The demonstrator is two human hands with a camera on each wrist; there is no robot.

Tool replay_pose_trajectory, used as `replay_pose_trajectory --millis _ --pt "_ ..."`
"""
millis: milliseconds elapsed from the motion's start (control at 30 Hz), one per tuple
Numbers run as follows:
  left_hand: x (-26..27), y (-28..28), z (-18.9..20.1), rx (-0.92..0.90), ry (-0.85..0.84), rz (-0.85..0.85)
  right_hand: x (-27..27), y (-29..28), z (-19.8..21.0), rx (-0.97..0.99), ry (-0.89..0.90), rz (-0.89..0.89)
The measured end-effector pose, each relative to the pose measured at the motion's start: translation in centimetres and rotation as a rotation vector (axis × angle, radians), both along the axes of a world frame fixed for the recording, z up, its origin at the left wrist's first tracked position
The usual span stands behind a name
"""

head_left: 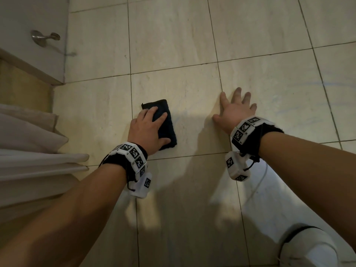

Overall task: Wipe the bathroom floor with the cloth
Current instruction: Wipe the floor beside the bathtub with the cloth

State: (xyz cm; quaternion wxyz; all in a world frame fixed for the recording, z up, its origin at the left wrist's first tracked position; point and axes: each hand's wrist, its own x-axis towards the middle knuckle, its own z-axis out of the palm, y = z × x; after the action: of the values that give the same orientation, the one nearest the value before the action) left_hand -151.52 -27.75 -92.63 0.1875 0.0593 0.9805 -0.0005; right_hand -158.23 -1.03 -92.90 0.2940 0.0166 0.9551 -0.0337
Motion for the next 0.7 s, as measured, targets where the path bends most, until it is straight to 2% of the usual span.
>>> replay_pose_trajectory --millis 167,700 --pt "-1.4 2.2 -0.2 -0.012 0.033 0.069 0.0 0.0 -0.3 0.005 0.014 -0.001" --pt "-9.5 10.5 0.1 -0.028 -0.032 0.020 -0.4 0.5 0.4 -0.049 0.022 -0.018"
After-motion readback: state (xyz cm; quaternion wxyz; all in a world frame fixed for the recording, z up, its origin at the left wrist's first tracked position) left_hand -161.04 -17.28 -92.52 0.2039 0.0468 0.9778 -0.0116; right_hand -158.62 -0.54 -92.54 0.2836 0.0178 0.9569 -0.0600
